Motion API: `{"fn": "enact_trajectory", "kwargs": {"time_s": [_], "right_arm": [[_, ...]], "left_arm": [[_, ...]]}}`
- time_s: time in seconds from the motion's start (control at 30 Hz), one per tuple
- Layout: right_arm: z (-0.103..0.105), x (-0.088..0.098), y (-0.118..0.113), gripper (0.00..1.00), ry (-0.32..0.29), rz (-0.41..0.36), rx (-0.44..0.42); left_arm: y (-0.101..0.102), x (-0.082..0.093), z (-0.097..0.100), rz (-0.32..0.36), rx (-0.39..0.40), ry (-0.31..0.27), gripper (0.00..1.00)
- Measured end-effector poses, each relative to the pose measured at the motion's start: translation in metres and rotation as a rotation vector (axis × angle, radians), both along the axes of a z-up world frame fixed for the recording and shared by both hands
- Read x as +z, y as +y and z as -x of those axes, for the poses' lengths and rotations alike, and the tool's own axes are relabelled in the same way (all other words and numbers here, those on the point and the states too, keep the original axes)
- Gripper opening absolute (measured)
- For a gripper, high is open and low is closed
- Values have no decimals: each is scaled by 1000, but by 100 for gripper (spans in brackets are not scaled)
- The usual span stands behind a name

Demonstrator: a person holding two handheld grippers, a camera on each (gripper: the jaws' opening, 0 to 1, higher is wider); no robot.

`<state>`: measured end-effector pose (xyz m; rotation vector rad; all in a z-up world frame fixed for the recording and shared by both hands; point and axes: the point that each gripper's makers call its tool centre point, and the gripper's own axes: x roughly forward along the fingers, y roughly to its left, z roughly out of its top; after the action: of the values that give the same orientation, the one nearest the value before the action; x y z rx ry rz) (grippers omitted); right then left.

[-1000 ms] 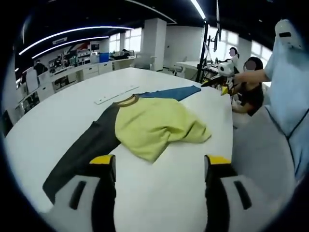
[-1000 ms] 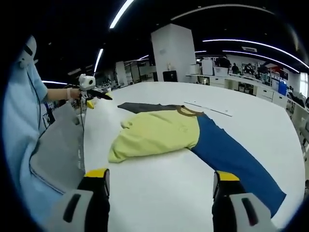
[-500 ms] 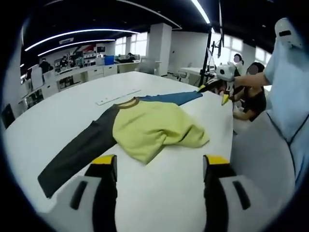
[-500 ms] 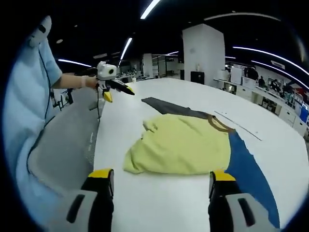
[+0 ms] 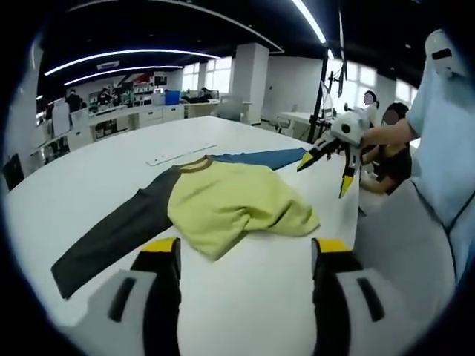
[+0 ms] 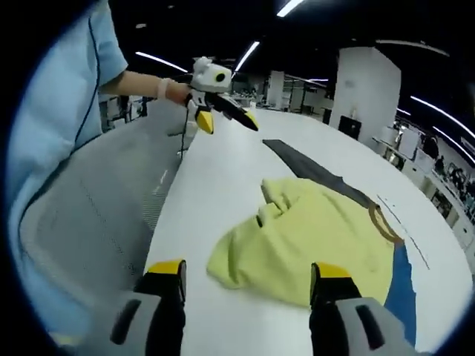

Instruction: Fold the garment on the visible template until the final outline fits inside the template.

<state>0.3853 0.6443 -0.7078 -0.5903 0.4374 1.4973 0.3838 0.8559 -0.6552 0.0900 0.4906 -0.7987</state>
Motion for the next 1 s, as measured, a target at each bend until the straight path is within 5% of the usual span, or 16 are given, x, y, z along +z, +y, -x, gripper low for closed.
{"fn": "enact_trajectory", "kwargs": {"time_s": [0.1, 0.23, 0.47, 0.8, 1.0], "right_arm": [[0, -8, 2, 57, -106, 78, 62], [3, -18, 7, 45, -142, 128, 88], [2, -35, 14, 23, -301, 222, 185], [-4, -40, 24, 0, -321, 229, 177], [-6, -36, 24, 0, -277, 212, 150]], "left_arm": [[-3, 0, 0, 13, 6, -2, 68], [-4, -1, 1, 18, 14, -1, 68], [-3, -2, 1, 46, 45, -7, 68], [-1, -4, 5, 53, 60, 4, 67], [0, -6, 7, 60, 66, 13, 67]]}}
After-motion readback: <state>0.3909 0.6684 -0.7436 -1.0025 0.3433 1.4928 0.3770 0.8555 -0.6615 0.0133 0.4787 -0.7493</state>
